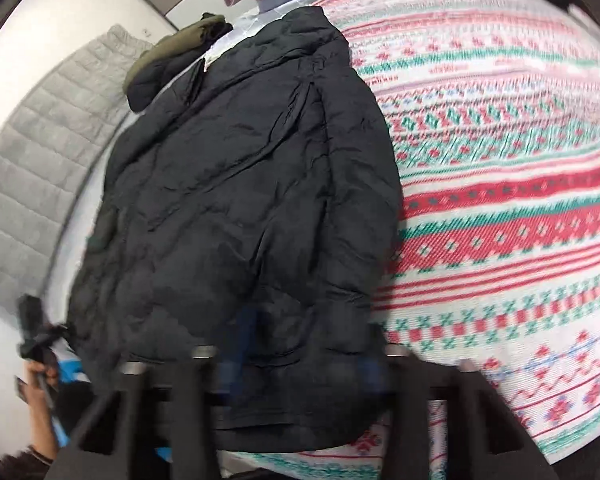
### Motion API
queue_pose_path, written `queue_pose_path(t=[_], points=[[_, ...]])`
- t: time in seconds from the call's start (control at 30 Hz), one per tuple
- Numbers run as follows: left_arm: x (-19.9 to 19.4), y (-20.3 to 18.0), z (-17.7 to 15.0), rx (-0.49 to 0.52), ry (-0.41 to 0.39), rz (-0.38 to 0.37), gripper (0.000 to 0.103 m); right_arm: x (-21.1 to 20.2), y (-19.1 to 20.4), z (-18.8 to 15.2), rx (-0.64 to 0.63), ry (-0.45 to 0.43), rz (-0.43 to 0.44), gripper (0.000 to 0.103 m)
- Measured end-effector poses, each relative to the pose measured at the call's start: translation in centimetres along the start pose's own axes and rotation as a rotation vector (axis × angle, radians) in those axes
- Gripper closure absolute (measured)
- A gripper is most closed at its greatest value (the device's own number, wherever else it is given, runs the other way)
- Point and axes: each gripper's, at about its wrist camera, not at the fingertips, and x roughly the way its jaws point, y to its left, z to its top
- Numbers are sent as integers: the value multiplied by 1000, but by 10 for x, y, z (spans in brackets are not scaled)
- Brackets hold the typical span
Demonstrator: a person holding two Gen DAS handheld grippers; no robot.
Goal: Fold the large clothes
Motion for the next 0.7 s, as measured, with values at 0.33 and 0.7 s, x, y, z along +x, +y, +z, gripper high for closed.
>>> queue_pose_path(t=[0.33, 0.7], points=[[-52, -38, -7, 56, -171, -118, 88, -58, 29, -9, -45, -155, 104, 93], [-140, -92, -32, 264, -308, -217, 89, -158, 73, -23, -172, -321, 124, 93]])
